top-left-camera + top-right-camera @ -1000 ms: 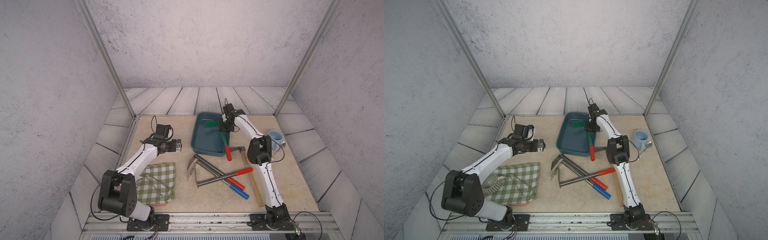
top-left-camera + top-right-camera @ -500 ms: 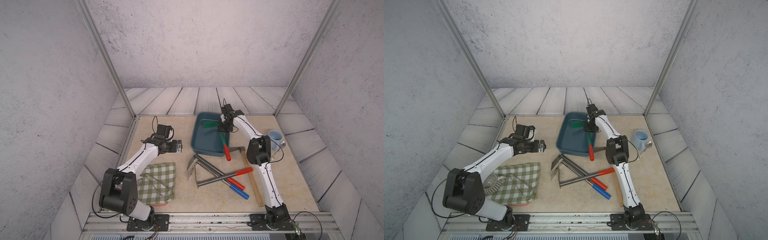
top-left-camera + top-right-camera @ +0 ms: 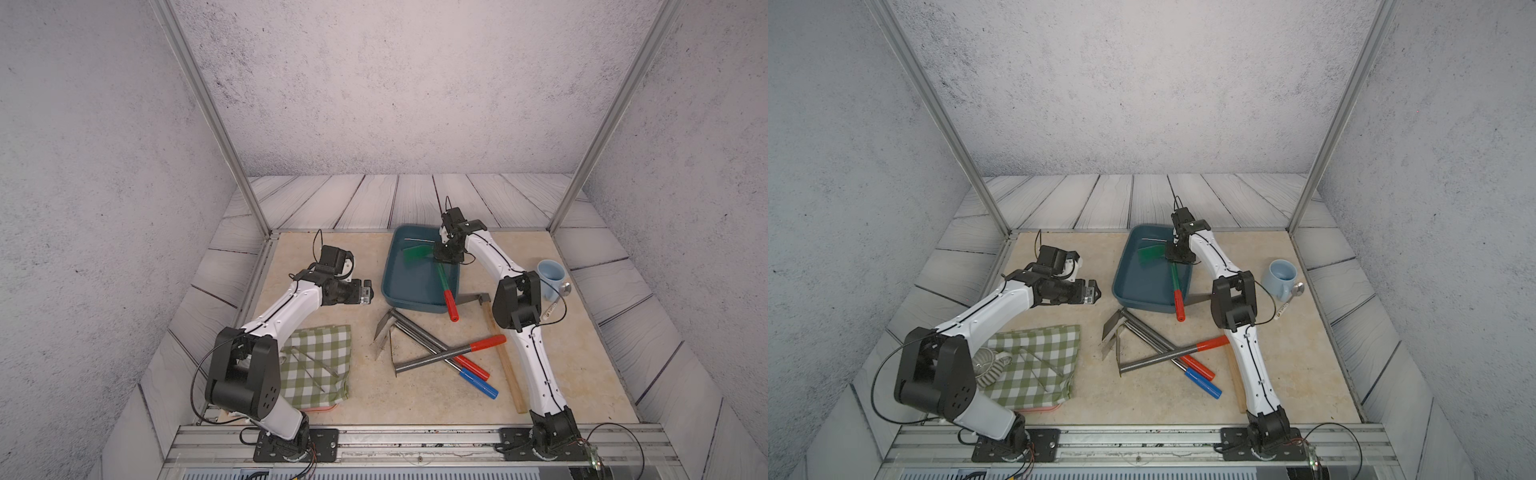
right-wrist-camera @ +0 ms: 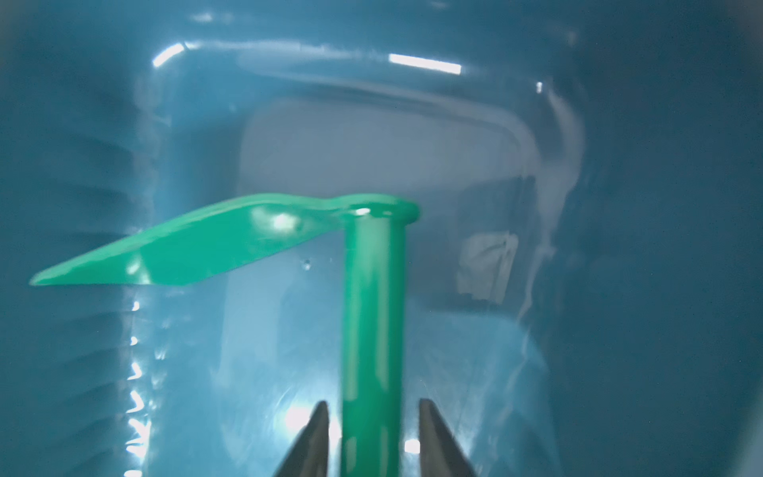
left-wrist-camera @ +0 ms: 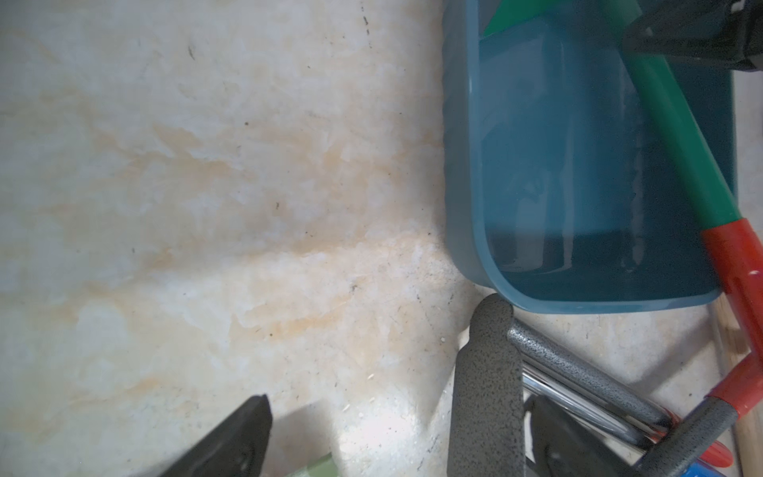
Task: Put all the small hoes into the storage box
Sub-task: Place the hoe in the storage box.
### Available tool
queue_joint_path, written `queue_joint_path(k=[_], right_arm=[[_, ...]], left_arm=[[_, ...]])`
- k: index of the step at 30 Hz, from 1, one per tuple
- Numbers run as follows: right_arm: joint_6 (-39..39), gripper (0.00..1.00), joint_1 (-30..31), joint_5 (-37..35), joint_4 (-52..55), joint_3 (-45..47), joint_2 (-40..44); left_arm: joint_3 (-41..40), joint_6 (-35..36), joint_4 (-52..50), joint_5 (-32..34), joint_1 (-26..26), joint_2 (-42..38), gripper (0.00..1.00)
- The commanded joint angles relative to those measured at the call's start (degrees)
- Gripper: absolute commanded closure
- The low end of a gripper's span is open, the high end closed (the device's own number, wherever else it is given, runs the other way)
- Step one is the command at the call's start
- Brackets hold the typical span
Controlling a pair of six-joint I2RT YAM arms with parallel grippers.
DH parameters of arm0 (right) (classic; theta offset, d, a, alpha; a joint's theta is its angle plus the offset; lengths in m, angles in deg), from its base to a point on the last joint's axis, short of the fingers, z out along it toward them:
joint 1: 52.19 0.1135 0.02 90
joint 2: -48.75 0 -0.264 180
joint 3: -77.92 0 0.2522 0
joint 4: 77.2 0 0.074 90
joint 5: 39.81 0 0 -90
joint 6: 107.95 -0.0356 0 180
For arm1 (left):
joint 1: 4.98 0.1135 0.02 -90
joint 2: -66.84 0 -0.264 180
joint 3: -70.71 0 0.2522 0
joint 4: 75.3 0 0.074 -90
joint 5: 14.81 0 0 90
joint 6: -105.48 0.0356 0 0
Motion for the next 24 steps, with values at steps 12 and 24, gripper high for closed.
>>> queue_joint_path(k=[12, 24], right_arm=[[1.78, 0.45, 0.80, -1.46, -1.44, 9.33, 12.74], [2.86, 0.44, 3.75, -6.54, 4.09, 20.56, 22.21]], left_arm=[[0.34, 0.89, -1.44, 0.38, -0.77, -1.46, 0.01], [0.63, 0.97, -1.81, 0.35, -0.77, -1.87, 0.01]])
